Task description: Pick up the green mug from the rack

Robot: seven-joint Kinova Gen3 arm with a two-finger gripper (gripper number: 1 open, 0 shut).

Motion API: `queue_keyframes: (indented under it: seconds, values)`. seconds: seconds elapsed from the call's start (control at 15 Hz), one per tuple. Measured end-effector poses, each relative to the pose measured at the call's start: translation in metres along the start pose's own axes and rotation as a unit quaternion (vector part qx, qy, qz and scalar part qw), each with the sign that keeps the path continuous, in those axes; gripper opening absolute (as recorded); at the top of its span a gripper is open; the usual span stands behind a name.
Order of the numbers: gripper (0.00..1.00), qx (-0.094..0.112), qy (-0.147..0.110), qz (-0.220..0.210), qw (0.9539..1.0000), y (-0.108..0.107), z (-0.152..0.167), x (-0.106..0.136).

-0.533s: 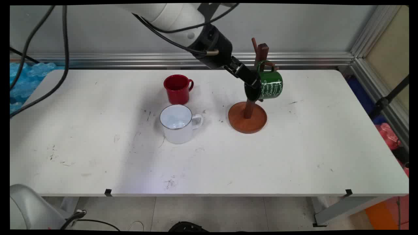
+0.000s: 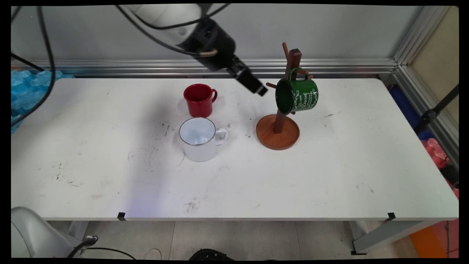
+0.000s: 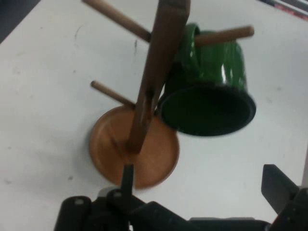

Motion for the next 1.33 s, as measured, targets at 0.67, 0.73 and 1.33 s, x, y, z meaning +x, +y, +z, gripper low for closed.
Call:
queue_keyframes:
  seconds: [0.67,0.73,1.33]
  values:
    - [1.00,-0.016,-0.019,0.108,0.9939,-0.018,-0.057,-0.034]
    - [1.00,-0.018,-0.019,0.118,0.9927,-0.019,-0.061,-0.036]
    - [1.00,-0.016,0.001,0.145,0.9893,-0.026,-0.062,-0.031]
